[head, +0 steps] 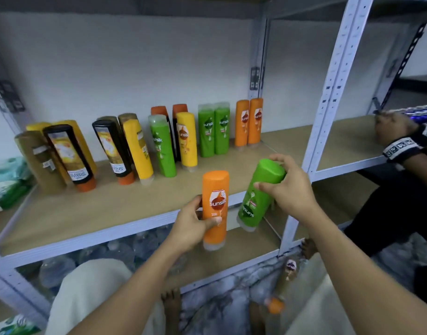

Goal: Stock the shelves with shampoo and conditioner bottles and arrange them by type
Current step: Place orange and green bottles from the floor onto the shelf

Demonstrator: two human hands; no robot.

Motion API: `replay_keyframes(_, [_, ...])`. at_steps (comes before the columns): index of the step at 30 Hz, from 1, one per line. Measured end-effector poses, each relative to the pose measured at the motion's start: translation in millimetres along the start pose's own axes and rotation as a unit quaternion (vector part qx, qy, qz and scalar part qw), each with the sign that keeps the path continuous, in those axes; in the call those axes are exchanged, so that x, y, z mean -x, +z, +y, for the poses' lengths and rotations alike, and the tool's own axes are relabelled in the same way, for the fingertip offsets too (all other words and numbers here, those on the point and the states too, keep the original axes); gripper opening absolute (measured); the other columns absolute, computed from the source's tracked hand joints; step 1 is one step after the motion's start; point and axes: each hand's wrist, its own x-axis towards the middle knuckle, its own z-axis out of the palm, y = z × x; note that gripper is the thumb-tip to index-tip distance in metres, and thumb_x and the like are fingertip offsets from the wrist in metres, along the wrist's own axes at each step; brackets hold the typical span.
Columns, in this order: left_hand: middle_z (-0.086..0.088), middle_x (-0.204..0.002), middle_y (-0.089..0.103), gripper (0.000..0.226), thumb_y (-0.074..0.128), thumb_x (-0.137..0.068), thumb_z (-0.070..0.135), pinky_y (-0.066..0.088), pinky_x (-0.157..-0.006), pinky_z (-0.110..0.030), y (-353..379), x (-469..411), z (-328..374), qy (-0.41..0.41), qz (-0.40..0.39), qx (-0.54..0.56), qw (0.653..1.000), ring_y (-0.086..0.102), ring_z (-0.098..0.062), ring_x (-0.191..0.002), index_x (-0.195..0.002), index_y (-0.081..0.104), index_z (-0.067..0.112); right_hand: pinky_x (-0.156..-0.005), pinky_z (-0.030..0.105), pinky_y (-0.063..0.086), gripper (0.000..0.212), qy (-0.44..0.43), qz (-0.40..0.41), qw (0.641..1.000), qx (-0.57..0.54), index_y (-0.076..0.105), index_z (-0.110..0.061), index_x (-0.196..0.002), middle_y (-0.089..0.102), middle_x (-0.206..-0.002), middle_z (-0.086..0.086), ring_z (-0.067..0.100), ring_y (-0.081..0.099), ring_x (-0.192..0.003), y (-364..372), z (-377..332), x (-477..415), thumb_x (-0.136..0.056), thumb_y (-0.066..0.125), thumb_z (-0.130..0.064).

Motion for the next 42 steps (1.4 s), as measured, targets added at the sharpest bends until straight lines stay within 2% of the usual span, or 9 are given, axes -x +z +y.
replay_keyframes(4, [0.014, -0.110, 0.072, 0.050, 0.085, -0.079, 0.013, 0.056, -0.094, -0.045, -16.7, -24.2, 37.5, 0.026, 0.041, 0.026, 0.998, 0.067, -0.019, -0.110, -0.111, 0.061, 0.043, -0.086, 0.022, 0.053, 0.063, -0.051, 0.006, 0.999, -0.009, 0.060, -0.026, -0.122, 0.069, -0.106, -0.010, 0.006, 0.066, -0.092, 1.8, -34.4, -41.9, -0.069, 0.093, -0.018])
replay_keyframes(6, [0.013, -0.112, 0.070, 0.050, 0.083, -0.081, 0.009, 0.056, -0.094, -0.046, -24.2, -39.1, 53.6, 0.041, 0.061, 0.024, 0.997, 0.066, -0.021, -0.111, -0.113, 0.059, 0.040, -0.075, 0.001, 0.042, 0.061, -0.067, 0.008, 0.998, 0.004, 0.062, -0.027, -0.122, 0.066, -0.100, -0.011, -0.001, 0.061, -0.084, 5.1, -45.7, -60.4, -0.070, 0.092, -0.019])
replay_keyframes(8, [0.014, -0.111, 0.068, 0.052, 0.082, -0.081, 0.007, 0.055, -0.096, -0.046, -29.8, -53.8, 66.2, 0.049, 0.083, 0.021, 0.995, 0.065, -0.021, -0.111, -0.116, 0.057, 0.037, -0.066, -0.004, 0.036, 0.063, -0.079, 0.015, 0.997, 0.006, 0.063, -0.025, -0.125, 0.066, -0.101, -0.008, 0.000, 0.059, -0.082, 12.9, -49.9, -77.9, -0.069, 0.093, -0.019])
replay_keyframes(15, [0.012, -0.110, 0.067, 0.052, 0.081, -0.082, 0.006, 0.054, -0.099, -0.046, -34.3, -95.5, 58.5, 0.041, 0.136, 0.008, 0.990, 0.064, -0.016, -0.108, -0.122, 0.057, 0.029, -0.096, 0.031, 0.051, 0.069, -0.086, 0.017, 0.996, -0.010, 0.062, -0.028, -0.130, 0.069, -0.116, -0.004, 0.016, 0.064, -0.106, 50.7, -30.9, -109.3, -0.068, 0.093, -0.023])
replay_keyframes(20, [0.006, -0.113, 0.068, 0.054, 0.079, -0.084, 0.007, 0.053, -0.098, -0.041, -24.7, -107.0, 37.0, 0.042, 0.158, 0.007, 0.987, 0.065, -0.017, -0.108, -0.130, 0.056, 0.022, -0.085, 0.029, 0.049, 0.064, -0.059, 0.008, 0.998, -0.022, 0.058, -0.023, -0.132, 0.067, -0.108, -0.008, 0.013, 0.062, -0.098, 70.6, -3.4, -106.5, -0.076, 0.088, -0.028])
replay_keyframes(24, [0.019, -0.110, 0.066, 0.056, 0.079, -0.086, 0.012, 0.051, -0.085, -0.022, -24.0, -110.7, 25.9, 0.057, 0.153, -0.007, 0.987, 0.063, -0.001, -0.104, -0.132, 0.052, 0.028, -0.085, 0.044, 0.056, 0.049, 0.001, -0.050, 0.999, -0.015, 0.061, -0.020, -0.118, 0.073, -0.100, -0.004, 0.018, 0.067, -0.093, 94.5, 48.5, -88.9, -0.077, 0.087, -0.029])
replay_keyframes(31, [0.027, -0.106, 0.064, 0.047, 0.082, -0.084, 0.024, 0.048, -0.078, -0.016, -20.5, -103.1, -14.9, 0.011, 0.125, -0.072, 0.990, 0.062, 0.015, -0.092, -0.113, 0.052, 0.043, -0.083, 0.036, 0.056, 0.055, -0.008, -0.032, 0.999, -0.032, 0.060, -0.028, -0.124, 0.073, -0.096, -0.011, 0.013, 0.068, -0.089, 116.8, 72.3, -91.8, -0.076, 0.088, -0.024])
replay_keyframes(35, [0.033, -0.100, 0.062, 0.043, 0.082, -0.083, 0.028, 0.046, -0.073, -0.010, -19.1, -111.1, -19.4, 0.010, 0.144, -0.087, 0.986, 0.060, 0.019, -0.089, -0.103, 0.052, 0.050, -0.082, 0.036, 0.054, 0.053, -0.013, -0.027, 1.000, 0.003, 0.061, -0.024, -0.125, 0.075, -0.102, -0.002, 0.022, 0.068, -0.095, 129.5, 73.0, -130.5, -0.077, 0.086, -0.024])
replay_keyframes(42, [0.037, -0.099, 0.054, 0.049, 0.081, -0.085, 0.026, 0.040, -0.069, -0.006, -22.9, -133.9, -22.3, 0.013, 0.141, -0.079, 0.987, 0.054, 0.019, -0.084, -0.117, 0.047, 0.041, -0.086, 0.036, 0.055, 0.059, -0.003, -0.036, 0.999, 0.005, 0.059, -0.020, -0.130, 0.074, -0.110, 0.003, 0.025, 0.069, -0.101, 153.5, 83.0, -196.4, -0.078, 0.087, -0.025])
